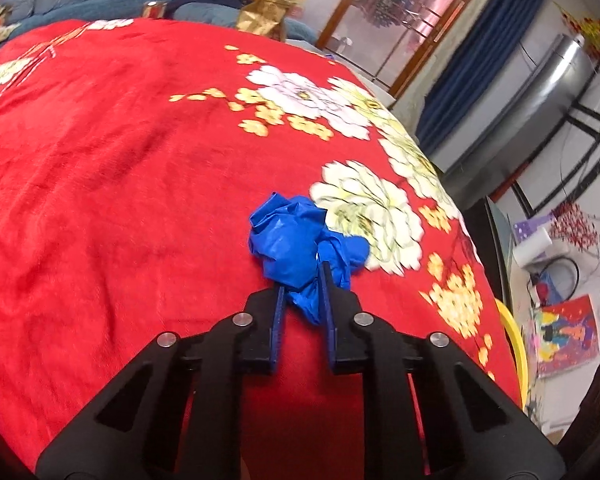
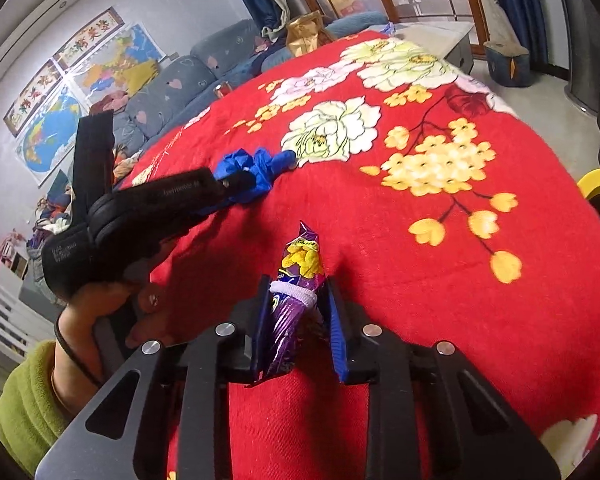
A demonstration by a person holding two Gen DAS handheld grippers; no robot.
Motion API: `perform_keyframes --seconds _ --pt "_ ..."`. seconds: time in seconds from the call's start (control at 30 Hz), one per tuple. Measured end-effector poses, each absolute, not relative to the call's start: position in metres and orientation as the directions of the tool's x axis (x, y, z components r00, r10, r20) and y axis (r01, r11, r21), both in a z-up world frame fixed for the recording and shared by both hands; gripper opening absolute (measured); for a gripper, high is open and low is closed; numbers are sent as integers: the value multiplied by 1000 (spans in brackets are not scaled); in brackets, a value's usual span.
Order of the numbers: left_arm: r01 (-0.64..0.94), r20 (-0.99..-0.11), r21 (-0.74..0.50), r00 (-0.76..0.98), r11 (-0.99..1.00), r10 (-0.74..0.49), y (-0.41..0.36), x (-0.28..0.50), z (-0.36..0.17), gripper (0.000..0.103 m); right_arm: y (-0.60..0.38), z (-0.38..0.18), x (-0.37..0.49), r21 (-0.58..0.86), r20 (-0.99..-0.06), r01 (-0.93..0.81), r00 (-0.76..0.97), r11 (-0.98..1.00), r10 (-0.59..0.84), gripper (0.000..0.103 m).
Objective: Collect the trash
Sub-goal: 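Carry the blue plastic and purple wrapper with both tools over the bin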
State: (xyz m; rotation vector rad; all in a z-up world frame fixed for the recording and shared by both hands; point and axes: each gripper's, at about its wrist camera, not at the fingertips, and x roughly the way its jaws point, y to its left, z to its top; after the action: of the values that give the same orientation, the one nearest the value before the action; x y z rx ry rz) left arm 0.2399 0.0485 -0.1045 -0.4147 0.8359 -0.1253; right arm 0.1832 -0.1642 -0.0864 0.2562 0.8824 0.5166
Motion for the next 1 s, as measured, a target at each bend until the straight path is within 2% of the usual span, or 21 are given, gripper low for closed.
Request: perform_keyframes --seconds 1.0 --pt "278 -621 -329 656 902 -429 -68 183 -48 9 -283 -51 183 396 -596 -127 718 909 360 24"
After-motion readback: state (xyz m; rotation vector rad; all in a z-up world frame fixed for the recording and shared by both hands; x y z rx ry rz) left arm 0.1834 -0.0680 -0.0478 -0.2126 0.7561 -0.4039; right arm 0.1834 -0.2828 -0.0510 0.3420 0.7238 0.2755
